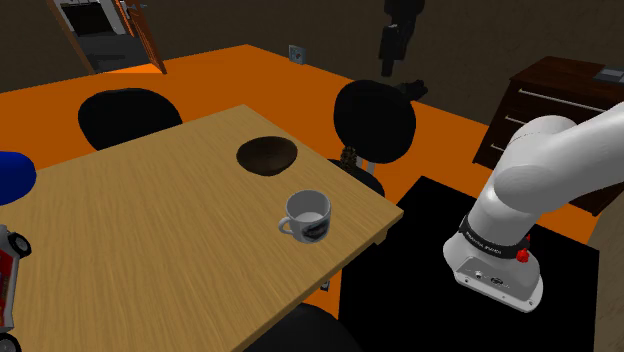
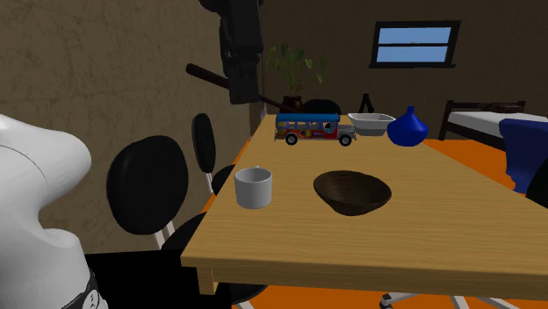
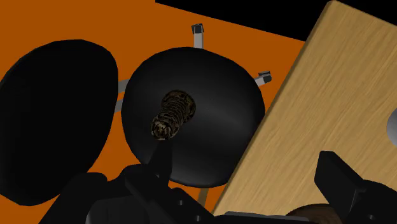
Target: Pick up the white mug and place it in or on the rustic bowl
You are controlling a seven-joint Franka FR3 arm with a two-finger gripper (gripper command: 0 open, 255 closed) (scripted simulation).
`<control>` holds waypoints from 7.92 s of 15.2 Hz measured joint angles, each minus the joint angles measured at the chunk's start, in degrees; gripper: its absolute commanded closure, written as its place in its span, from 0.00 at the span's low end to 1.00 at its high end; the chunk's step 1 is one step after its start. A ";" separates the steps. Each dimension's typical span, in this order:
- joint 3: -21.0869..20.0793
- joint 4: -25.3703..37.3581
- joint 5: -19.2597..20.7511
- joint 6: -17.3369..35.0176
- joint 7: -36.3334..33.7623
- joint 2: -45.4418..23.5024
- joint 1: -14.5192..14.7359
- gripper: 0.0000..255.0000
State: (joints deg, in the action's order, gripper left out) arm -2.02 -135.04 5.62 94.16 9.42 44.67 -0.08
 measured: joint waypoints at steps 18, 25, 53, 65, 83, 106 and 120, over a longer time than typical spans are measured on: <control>-12.03 -12.81 -13.31 20.16 -13.65 -9.04 8.07 0.00; -17.93 -13.36 -17.86 31.46 -18.86 -19.38 11.02 0.00; -20.52 -15.41 -18.64 40.28 -20.61 -25.87 11.54 1.00; -18.70 -10.40 -18.57 29.44 -20.30 -19.96 11.71 1.00; -16.15 1.86 -16.25 16.98 -19.66 -19.91 10.13 1.00; -10.87 36.53 -6.40 14.41 -12.27 -53.56 3.28 1.00; -10.78 29.81 -5.91 23.31 -12.32 -55.79 3.40 1.00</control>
State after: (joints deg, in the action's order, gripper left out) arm -12.80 -105.23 -0.29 117.47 -2.90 -11.12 3.32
